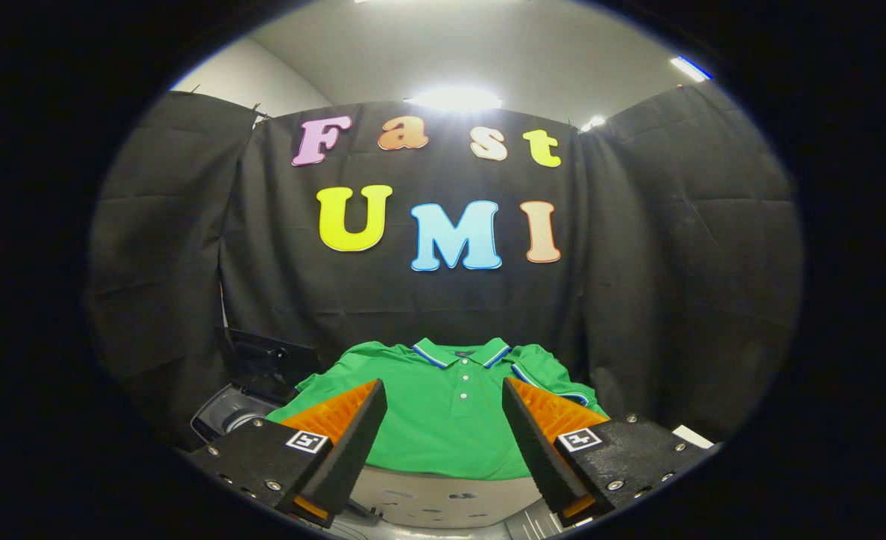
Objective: Put the clothes into the washing machine and then close the washing machine lid.
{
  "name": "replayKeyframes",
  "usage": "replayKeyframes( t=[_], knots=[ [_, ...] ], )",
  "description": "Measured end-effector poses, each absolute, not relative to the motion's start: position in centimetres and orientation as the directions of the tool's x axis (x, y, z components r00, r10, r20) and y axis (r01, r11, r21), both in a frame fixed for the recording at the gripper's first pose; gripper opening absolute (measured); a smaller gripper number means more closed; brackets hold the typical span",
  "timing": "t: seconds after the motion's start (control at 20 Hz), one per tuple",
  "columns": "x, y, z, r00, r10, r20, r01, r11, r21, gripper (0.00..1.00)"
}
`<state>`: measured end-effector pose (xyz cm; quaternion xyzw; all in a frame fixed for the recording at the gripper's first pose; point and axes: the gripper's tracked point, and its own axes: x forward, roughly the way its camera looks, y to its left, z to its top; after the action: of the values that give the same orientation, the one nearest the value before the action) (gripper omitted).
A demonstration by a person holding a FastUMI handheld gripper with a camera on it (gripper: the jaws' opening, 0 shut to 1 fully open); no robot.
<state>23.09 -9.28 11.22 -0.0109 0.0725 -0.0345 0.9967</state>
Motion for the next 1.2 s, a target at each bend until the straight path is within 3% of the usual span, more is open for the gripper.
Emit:
replayKeyframes(
  t=[1.2],
  knots=[
    [38.5, -13.0, 2.0, 0.832, -0.062, -0.551, 0.053, 0.998, -0.033, 0.96]
  ],
)
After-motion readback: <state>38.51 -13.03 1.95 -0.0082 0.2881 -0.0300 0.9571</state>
